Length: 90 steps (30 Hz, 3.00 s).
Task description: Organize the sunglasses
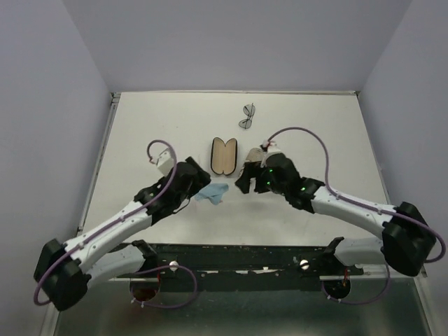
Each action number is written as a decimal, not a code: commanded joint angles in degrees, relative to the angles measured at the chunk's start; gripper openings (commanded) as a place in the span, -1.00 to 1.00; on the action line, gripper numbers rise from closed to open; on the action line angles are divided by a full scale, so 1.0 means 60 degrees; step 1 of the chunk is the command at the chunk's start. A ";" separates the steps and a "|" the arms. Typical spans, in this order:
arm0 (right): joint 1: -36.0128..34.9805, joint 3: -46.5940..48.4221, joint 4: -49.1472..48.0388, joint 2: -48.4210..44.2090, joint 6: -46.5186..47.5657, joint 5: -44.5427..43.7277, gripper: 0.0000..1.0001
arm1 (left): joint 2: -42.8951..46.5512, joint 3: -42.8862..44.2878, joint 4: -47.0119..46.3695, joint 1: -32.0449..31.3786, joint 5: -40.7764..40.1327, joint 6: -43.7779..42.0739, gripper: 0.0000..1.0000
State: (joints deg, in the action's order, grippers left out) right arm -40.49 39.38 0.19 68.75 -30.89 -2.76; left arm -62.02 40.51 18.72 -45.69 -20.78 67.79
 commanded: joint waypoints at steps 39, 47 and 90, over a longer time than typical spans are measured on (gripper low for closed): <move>-0.4048 0.5169 0.2838 0.3908 0.0622 -0.2119 -0.99 | 0.7802 -0.3574 0.3178 0.2356 -0.1606 0.0655 0.97; -0.3551 0.6561 0.4638 0.4375 0.0507 -0.1678 -0.99 | 0.6896 -0.2666 0.3164 0.2342 -0.1358 -0.0223 0.98; -0.1616 0.3280 0.5947 0.3029 -0.0083 0.0253 -0.99 | 0.4639 -0.1801 0.2989 0.2445 -0.0317 -0.1308 0.98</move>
State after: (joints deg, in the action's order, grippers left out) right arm -49.82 55.70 37.71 88.05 -33.85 -2.48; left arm -33.12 27.99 36.14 -31.44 -23.40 60.84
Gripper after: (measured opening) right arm 0.011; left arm 0.988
